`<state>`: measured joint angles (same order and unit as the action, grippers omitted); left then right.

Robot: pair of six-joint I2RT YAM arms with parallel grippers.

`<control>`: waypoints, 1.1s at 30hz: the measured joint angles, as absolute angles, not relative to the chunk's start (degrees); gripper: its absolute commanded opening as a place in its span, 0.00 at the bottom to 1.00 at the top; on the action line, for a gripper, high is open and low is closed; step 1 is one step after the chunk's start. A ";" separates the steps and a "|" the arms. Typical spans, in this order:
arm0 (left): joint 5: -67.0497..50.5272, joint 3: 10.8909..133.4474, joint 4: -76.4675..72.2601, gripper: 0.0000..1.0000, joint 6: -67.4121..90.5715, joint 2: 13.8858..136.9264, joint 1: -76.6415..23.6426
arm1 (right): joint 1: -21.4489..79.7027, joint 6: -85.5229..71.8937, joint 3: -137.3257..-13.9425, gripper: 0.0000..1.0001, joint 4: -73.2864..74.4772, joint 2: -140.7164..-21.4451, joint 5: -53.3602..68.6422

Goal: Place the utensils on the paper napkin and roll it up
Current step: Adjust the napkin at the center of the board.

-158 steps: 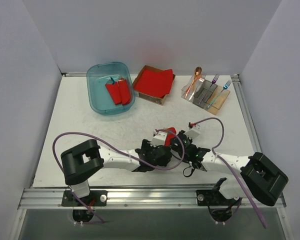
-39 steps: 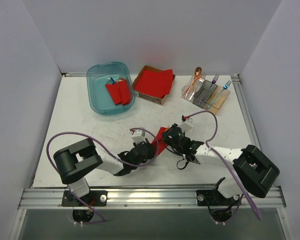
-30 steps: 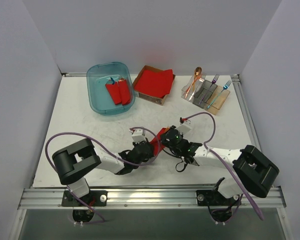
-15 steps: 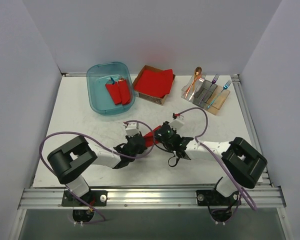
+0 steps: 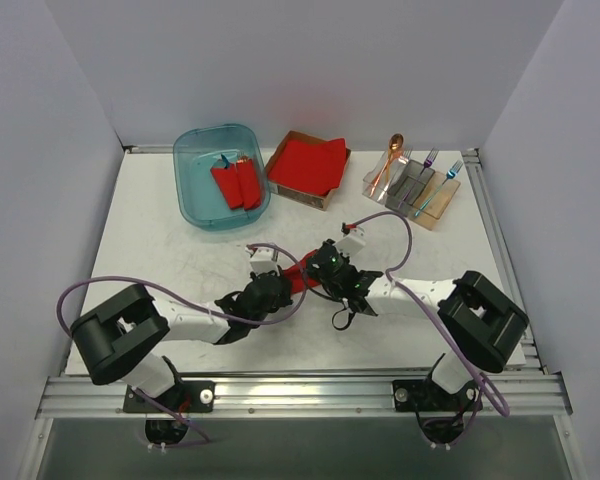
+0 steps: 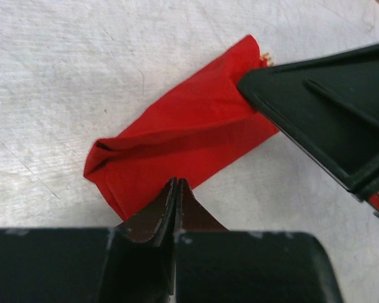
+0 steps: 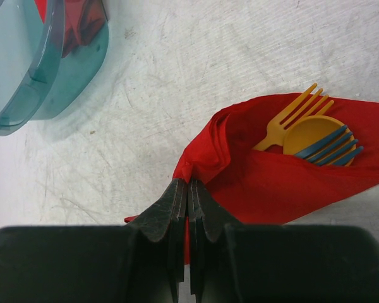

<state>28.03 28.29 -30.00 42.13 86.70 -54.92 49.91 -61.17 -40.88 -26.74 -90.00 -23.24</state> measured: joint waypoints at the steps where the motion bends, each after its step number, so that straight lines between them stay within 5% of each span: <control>1: 27.59 28.01 -30.41 0.02 42.13 86.59 -55.09 | 49.91 -61.10 -40.97 0.00 -26.74 -90.15 -23.24; 33: 23.64 30.59 -39.88 0.02 43.35 98.15 -53.43 | 50.26 -61.54 -40.82 0.00 -25.67 -90.21 -22.26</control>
<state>23.64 30.59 -39.88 43.35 98.15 -53.43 50.26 -61.54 -40.82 -25.67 -90.21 -22.26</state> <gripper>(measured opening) 0.034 0.029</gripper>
